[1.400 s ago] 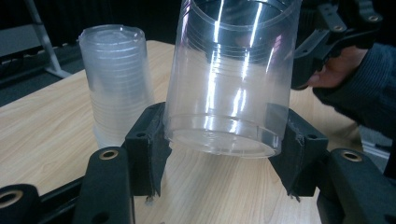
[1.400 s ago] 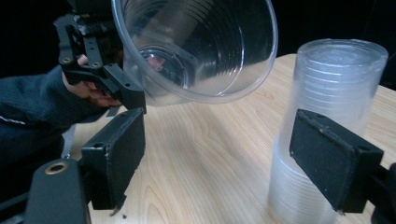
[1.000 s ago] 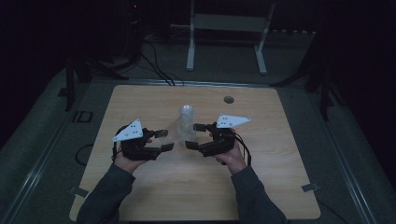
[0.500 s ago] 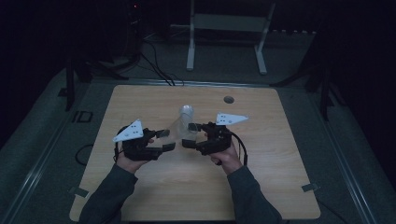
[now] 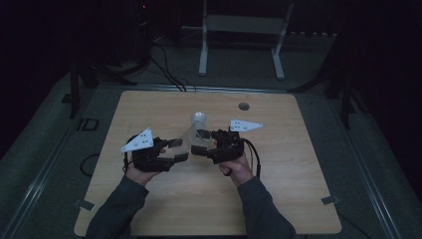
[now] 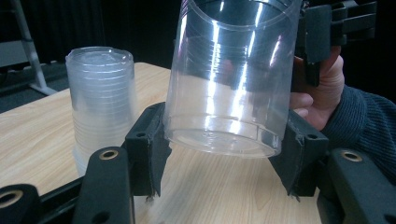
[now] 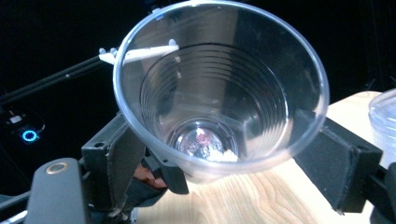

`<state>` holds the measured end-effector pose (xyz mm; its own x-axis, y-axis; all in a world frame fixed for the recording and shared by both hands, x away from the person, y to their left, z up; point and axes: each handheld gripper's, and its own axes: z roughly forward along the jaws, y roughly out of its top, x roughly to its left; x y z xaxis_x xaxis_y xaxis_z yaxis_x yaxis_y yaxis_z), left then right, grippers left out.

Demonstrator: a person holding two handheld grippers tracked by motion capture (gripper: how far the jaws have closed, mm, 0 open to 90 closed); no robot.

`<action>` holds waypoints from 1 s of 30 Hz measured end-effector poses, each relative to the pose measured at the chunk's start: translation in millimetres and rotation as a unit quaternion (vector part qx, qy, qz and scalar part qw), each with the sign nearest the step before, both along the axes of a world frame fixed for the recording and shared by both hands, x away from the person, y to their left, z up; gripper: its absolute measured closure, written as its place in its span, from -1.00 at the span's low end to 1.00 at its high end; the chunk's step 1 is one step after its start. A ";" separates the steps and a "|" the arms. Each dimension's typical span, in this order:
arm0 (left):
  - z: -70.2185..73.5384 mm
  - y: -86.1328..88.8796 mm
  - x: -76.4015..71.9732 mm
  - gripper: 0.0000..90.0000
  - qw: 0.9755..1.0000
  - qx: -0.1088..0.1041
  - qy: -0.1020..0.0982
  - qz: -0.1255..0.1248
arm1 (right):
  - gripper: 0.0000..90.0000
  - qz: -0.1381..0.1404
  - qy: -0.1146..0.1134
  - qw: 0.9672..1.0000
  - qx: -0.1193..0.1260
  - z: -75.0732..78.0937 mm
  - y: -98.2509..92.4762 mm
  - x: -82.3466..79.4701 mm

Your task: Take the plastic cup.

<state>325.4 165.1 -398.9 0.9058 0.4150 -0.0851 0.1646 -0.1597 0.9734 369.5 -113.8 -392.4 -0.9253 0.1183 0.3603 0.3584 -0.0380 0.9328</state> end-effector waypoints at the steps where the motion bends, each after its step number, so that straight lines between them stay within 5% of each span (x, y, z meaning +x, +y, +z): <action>1: -0.1 -0.3 0.0 -0.07 1.000 -0.001 0.000 -0.001 | -0.58 0.000 0.000 1.000 0.000 0.0 0.0 0.0; 15: -1.0 -1.8 0.7 -0.07 1.000 0.008 0.001 -0.005 | -0.32 0.008 0.001 1.000 0.007 -1.8 4.7 0.3; 30: 1.0 -4.5 0.2 -0.22 1.000 0.028 -0.001 0.003 | -0.27 0.002 -0.003 1.000 0.001 -1.4 3.5 0.5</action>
